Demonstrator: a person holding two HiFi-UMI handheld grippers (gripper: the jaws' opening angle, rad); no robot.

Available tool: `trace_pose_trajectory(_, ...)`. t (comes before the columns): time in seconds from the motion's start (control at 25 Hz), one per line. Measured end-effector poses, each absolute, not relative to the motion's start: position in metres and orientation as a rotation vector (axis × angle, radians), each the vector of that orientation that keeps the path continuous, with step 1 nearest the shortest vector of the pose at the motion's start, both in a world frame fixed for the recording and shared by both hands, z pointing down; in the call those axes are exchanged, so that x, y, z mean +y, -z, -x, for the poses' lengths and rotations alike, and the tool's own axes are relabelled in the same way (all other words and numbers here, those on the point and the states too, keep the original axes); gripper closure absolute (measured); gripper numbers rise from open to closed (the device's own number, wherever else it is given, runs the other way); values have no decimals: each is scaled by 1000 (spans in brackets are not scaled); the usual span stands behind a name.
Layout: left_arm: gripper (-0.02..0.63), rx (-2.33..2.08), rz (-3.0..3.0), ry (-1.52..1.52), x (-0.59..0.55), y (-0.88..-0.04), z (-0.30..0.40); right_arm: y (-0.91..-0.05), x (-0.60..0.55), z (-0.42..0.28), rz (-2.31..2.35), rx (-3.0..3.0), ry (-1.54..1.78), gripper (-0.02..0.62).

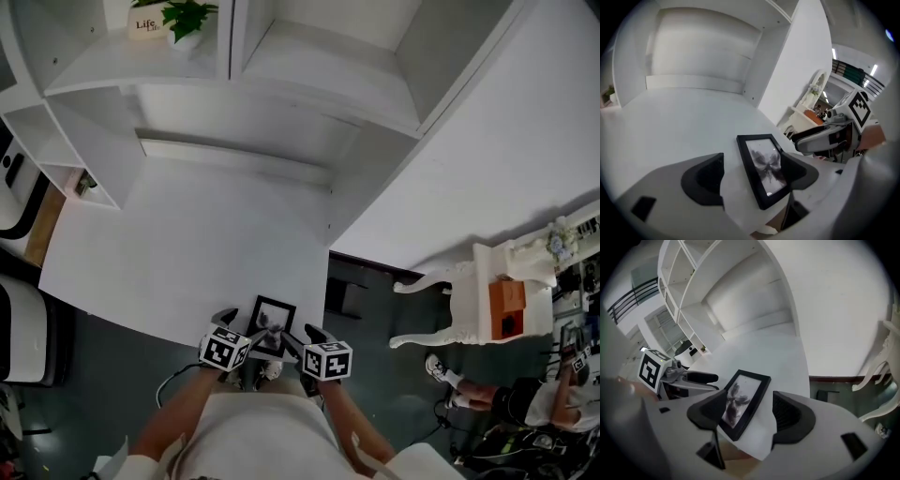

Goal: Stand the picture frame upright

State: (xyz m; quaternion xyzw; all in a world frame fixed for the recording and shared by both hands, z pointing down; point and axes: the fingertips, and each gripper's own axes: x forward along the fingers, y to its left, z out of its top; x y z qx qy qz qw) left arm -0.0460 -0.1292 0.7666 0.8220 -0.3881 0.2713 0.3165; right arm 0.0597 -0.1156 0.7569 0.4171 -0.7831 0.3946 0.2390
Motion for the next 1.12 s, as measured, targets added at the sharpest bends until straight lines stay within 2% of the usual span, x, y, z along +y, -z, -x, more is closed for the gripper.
trace_pose_trajectory(0.12, 290, -1027, -2114, -792, -136, -779, 47, -775, -121, -58, -1118, -2084, -1125, 296)
trace_pose_trajectory(0.36, 369, -1022, -2060, -875, -146, -795, 47, -792, -123, -53, -1078, -1993, -1172, 299)
trace_pose_trajectory(0.64, 379, -970, -2013, -827, -139, -794, 42, -794, -123, -52, -1103, -1948, -1185, 302)
trace_pose_trajectory(0.8, 405, -969, -2003, -847, -140, -795, 39, -793, -128, -54, -1161, -1913, -1261, 309)
trace_pose_trajectory(0.84, 441, -953, -2006, -852, -137, -795, 36, -793, -128, -54, -1175, -1906, -1265, 307)
trace_pose_trajectory(1.0, 451, -959, -2046, -895, -126, -798, 23, -793, -121, -41, -1183, -1919, -1258, 267)
trace_pose_trajectory(1.04, 453, -965, -2050, -896, -125, -799, 22, -793, -120, -38, -1180, -1920, -1255, 287)
trace_pose_trajectory(1.08, 454, -967, -2051, -895, -125, -800, 21, -794, -120, -38, -1189, -1911, -1241, 278)
trace_pose_trajectory(1.12, 454, -965, -2052, -891, -125, -800, 21, -795, -120, -41, -1208, -1893, -1219, 306)
